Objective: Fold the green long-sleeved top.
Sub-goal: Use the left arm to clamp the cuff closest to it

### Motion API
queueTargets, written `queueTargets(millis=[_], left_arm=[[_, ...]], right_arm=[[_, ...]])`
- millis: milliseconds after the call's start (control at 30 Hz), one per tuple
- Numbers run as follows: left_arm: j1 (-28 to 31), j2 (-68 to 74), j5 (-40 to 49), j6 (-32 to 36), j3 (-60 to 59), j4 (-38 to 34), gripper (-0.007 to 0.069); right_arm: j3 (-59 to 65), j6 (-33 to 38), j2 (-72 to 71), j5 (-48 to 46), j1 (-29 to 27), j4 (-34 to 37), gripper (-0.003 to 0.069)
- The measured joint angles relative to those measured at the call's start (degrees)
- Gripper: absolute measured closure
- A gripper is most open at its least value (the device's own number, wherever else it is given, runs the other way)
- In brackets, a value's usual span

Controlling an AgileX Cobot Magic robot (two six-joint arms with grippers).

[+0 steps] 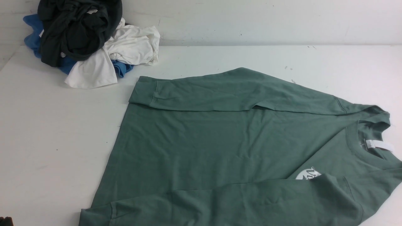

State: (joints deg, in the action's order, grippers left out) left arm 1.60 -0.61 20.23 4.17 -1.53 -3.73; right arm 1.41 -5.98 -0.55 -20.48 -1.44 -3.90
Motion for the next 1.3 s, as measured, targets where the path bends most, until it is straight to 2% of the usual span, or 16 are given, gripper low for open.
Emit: queueTargets(millis=[67, 200, 300, 367, 433, 533, 567, 600, 767, 833, 933, 967, 1033, 1133, 1233, 1300], left_arm=[[0.0, 0.0, -0.1, -0.3, 0.0, -0.5, 0.0618], [0.0, 0.0, -0.9, -6.6, 0.0, -11.0, 0.0618], [0.0, 0.0, -1.8, -15.4, 0.0, -26.7, 0.0618], [0.0, 0.0, -2.1, -18.5, 0.0, -33.3, 0.0618], [0.0, 0.0, -2.5, -21.9, 0.0, -43.9, 0.0618], [0.0, 0.0, -2.7, -22.4, 0.0, -50.9, 0.0618], [0.0, 0.0, -2.8, -22.4, 0.0, -51.1, 0.0618], [0.0, 0.0, -3.0, -22.4, 0.0, -52.4, 0.0618], [0.0, 0.0, -3.2, -21.4, 0.0, -53.1, 0.0618], [0.0, 0.0, -2.1, -17.4, 0.8, -53.1, 0.0618], [0.0, 0.0, -0.4, -8.2, 4.9, -52.5, 0.0618], [0.0, 0.0, 1.3, 0.5, 9.5, -51.7, 0.0618], [0.0, 0.5, 3.7, 7.6, 14.2, -50.0, 0.0618], [0.0, 7.0, 12.2, 14.5, 23.9, -42.2, 0.0618], [0.0, 16.9, 23.9, 14.1, 33.3, -31.5, 0.0618], [0.0, 26.8, 35.7, 11.9, 42.1, -21.3, 0.0618]], right_arm=[[0.0, 0.0, 0.0, 0.0, 0.0, 0.2, 0.0674], [0.0, -0.3, 0.0, -0.1, 0.0, 4.6, 0.0674], [0.0, -3.3, 0.0, -0.1, 0.0, 15.0, 0.0674], [0.0, -5.4, 0.0, -0.2, 0.0, 20.5, 0.0674], [0.1, -10.2, 0.0, -0.4, 0.0, 32.5, 0.0674], [0.0, -13.8, 0.0, -0.4, 0.0, 46.4, 0.0674], [0.0, -13.8, 0.0, -0.4, 0.0, 46.4, 0.0674], [0.0, -14.1, 0.0, -0.1, 0.0, 51.1, 0.0674], [0.0, -12.6, 0.0, 0.0, 0.0, 51.9, 0.0674], [0.0, -10.8, 0.0, -0.3, 0.0, 50.7, 0.0674], [0.0, -7.8, 0.0, -0.5, 0.0, 50.6, 0.0674], [-0.3, -3.6, 0.0, -0.9, 0.0, 50.3, 0.0674], [-1.5, 1.8, 0.0, -2.1, 0.0, 49.5, 0.0674], [-7.3, 10.8, 1.1, -1.6, 0.0, 46.5, 0.0674], [-14.4, 16.2, 6.3, -0.6, 0.0, 41.1, 0.0674], [-22.2, 19.8, 14.8, -1.8, 0.0, 34.7, 0.0674]])
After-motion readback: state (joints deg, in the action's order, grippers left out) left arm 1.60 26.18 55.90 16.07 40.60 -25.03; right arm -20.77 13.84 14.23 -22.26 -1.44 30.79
